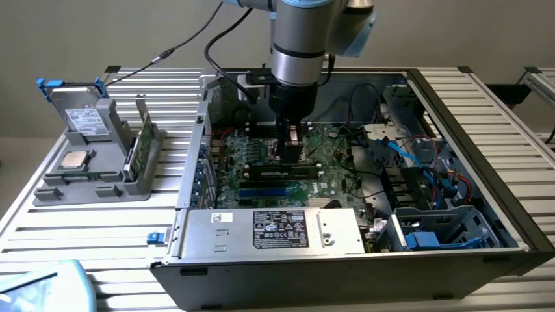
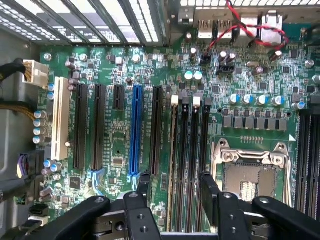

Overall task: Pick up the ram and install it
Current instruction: 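Insert the ram into the slot, then press down the ram until it locks into place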

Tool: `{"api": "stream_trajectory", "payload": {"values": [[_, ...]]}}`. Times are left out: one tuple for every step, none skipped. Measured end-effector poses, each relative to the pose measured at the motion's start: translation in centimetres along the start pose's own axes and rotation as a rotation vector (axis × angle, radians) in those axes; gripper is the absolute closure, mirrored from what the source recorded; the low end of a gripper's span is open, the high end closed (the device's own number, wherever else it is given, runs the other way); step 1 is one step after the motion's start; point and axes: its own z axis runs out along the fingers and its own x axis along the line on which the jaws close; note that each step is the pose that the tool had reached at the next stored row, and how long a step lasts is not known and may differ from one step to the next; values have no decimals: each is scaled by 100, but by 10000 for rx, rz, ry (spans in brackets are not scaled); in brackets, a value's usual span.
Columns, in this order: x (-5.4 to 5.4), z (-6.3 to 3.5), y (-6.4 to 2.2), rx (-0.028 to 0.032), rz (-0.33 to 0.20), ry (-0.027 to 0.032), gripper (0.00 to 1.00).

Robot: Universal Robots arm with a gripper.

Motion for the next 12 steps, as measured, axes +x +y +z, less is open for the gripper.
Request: {"api": "stream_trajectory", "payload": {"values": [[0, 0, 0, 0, 0, -1, 48], [0, 0, 0, 0, 0, 0, 51], [0, 0, 0, 0, 0, 0, 57], [0, 0, 1, 0, 0, 0, 64], [0, 0, 0, -1, 0, 1, 64], [0, 0, 0, 0, 0, 1, 70], [0, 0, 0, 0, 0, 0, 76], [0, 0, 0, 0, 0, 0, 76], [0, 0, 0, 0, 0, 0, 82], [0, 0, 0, 0, 0, 0, 87], [0, 0, 0, 0, 0, 0, 90], [0, 0, 0, 0, 0, 0, 90]]}}
